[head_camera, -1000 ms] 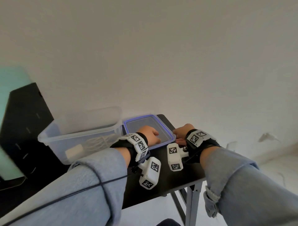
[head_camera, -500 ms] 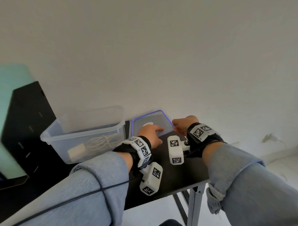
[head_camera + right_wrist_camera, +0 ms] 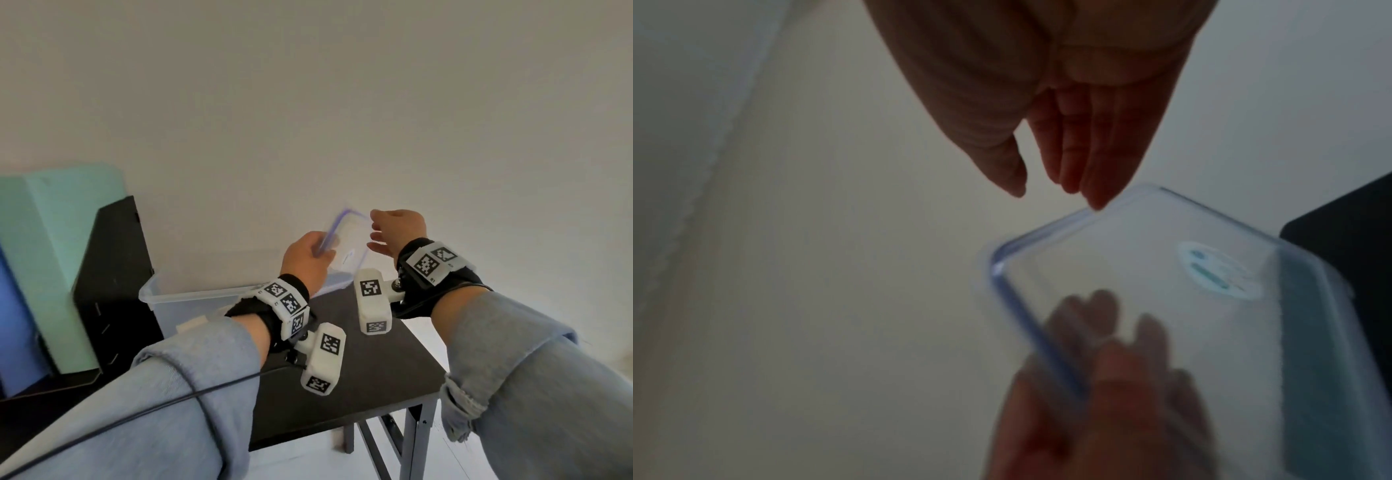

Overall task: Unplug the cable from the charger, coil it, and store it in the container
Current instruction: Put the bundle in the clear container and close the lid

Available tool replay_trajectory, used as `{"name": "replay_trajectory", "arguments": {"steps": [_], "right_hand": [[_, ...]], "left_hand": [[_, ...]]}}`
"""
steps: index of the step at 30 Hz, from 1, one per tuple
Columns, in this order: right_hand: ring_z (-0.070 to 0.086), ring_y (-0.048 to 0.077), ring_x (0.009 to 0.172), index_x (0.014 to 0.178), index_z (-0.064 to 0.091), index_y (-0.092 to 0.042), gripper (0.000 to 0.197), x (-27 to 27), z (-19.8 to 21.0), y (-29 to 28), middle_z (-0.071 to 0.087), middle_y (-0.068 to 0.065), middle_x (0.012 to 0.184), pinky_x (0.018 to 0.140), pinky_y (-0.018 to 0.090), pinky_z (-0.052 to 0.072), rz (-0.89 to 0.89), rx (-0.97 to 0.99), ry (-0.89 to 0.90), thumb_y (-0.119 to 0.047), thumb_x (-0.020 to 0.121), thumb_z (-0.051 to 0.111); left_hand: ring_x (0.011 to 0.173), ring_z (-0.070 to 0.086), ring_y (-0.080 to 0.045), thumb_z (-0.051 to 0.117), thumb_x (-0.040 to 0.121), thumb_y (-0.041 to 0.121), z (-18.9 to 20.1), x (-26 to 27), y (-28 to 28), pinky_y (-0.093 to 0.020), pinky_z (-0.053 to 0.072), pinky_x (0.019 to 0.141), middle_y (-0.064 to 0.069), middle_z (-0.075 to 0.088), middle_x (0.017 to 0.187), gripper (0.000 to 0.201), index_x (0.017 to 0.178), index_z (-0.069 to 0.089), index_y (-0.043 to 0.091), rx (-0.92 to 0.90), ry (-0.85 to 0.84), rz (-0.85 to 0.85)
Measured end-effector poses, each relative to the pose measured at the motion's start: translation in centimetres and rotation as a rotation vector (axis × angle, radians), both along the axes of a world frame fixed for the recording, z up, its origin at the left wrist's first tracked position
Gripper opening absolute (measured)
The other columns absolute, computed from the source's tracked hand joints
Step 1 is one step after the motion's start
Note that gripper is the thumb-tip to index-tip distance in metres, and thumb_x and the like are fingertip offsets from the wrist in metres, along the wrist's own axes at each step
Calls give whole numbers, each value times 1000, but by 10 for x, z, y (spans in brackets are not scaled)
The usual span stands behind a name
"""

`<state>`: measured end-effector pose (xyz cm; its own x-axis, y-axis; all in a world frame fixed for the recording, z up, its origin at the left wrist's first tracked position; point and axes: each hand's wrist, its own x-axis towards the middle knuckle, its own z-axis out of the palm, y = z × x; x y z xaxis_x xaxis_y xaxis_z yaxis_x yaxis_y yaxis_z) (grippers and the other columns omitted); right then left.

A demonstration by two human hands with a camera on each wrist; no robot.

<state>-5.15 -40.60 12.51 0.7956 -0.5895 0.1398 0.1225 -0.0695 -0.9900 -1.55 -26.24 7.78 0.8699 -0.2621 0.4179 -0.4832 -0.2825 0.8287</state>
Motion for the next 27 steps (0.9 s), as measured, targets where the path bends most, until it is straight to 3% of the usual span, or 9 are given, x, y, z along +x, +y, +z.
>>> {"name": "replay_trajectory", "arguments": {"steps": [2, 6, 10, 14, 16, 18, 21, 24, 27], "right_hand": [[56, 26, 80, 94, 63, 1, 18, 0, 0, 0, 59, 11, 76, 82, 40, 56, -48, -87, 23, -14, 87, 55], [55, 31, 112, 129, 49, -12, 48, 0, -3, 5, 58, 11, 127, 96, 36, 44, -163, -325, 170, -27, 85, 57], [43, 36, 126, 141, 32, -20, 60, 2, -9, 15, 48, 12, 139, 104, 41, 35, -172, -466, 329, -35, 87, 53], [34, 33, 136, 147, 22, -12, 62, 9, -10, 41, 33, 13, 151, 110, 41, 28, -37, -411, 316, -30, 93, 46], [43, 32, 130, 146, 25, -6, 59, 16, -10, 57, 37, 16, 148, 106, 38, 34, 20, -372, 270, -26, 95, 45], [60, 33, 98, 137, 39, -2, 48, 22, -11, 76, 55, 20, 127, 84, 38, 51, 123, -246, 221, -22, 94, 46], [52, 19, 58, 115, 57, -3, 28, 31, -13, 99, 62, 12, 93, 50, 25, 41, 167, -158, 159, -17, 92, 49], [46, 15, 53, 109, 61, -3, 26, 46, -18, 115, 64, 10, 90, 54, 28, 41, 133, -159, 172, -18, 90, 52], [56, 24, 74, 107, 63, -6, 23, 58, -16, 130, 66, 17, 110, 78, 34, 48, 148, -265, 249, -18, 92, 49]], "left_hand": [[105, 63, -22, 60, 87, 9, 13, -3, 12, -32, 50, 91, -2, 67, 112, 15, 100, 63, 17, -191, 68, -70], [94, 66, -20, 54, 90, 2, 33, -3, 48, -28, 54, 82, -4, 66, 107, 16, 95, 61, 15, -507, 219, -166], [92, 66, -29, 51, 91, 2, 44, 7, 94, -30, 58, 76, -10, 66, 101, 10, 98, 56, 8, -697, 321, -147], [73, 71, -23, 44, 94, 0, 49, 16, 148, -26, 58, 58, -13, 66, 98, 12, 90, 53, 7, -828, 425, -127], [65, 73, -22, 43, 95, 1, 48, 22, 174, -27, 58, 54, -15, 65, 100, 14, 86, 52, 8, -853, 482, -113], [63, 73, -22, 43, 95, 3, 45, 29, 194, -27, 57, 52, -14, 65, 100, 13, 86, 51, 7, -843, 523, -89], [59, 72, -21, 45, 94, 1, 43, 35, 215, -27, 57, 49, -13, 64, 99, 6, 96, 50, 2, -848, 536, -8], [53, 70, -15, 50, 91, -1, 35, 45, 235, -25, 57, 50, -17, 61, 100, 25, 116, 50, -5, -806, 500, 112], [51, 67, -15, 53, 89, 0, 25, 55, 250, -26, 56, 50, -16, 62, 88, 33, 121, 53, -8, -538, 451, 208]]}}
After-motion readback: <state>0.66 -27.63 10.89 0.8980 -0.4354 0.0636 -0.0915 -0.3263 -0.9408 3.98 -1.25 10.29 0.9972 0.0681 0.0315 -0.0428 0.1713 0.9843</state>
